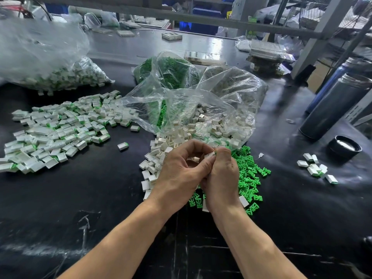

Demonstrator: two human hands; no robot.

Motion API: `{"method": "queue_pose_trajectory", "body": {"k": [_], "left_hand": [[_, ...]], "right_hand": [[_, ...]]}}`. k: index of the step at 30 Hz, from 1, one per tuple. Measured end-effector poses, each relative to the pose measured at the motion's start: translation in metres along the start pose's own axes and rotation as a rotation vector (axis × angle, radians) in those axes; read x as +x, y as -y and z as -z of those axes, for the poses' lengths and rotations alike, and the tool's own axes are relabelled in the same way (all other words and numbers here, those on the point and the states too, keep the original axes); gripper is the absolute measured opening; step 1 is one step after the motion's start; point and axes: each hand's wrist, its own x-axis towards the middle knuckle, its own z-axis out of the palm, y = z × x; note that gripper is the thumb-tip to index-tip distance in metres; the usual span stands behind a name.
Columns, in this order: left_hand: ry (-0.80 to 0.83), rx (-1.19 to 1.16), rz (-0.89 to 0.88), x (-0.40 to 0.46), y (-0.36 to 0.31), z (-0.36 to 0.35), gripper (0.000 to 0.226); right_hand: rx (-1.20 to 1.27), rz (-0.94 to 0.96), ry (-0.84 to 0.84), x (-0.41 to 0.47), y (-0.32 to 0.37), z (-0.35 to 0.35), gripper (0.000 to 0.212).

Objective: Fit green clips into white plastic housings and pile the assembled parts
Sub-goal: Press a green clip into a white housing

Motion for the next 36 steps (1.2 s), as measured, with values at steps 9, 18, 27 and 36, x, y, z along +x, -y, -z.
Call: {"method": "queue_pose_trajectory", "body": {"k": [9, 18, 27, 36], "left_hand": [[-0.025, -0.023, 0.006, 0.000, -0.002, 0.002, 0.005], [-0.138, 0.115, 0.003, 0.003, -0.008, 0.017, 0.010], [-0.163, 0.447, -0.115, 0.003, -0.006, 0.021, 0.018], [-0.363, 0.836, -0.175, 0.012, -0.011, 0.064, 0.021]], "right_hand": [[-0.070, 0.026, 0.025, -0.005, 0.002, 0.002, 0.066], [-0.330, 0.242, 0.060, 0.001, 0.012, 0.022, 0.020], [-0.387, 0.210, 0.059, 0.002, 0.006, 0.024, 0.011], [-0.520, 0.200, -0.091, 0.008, 0.007, 0.031, 0.024]]}}
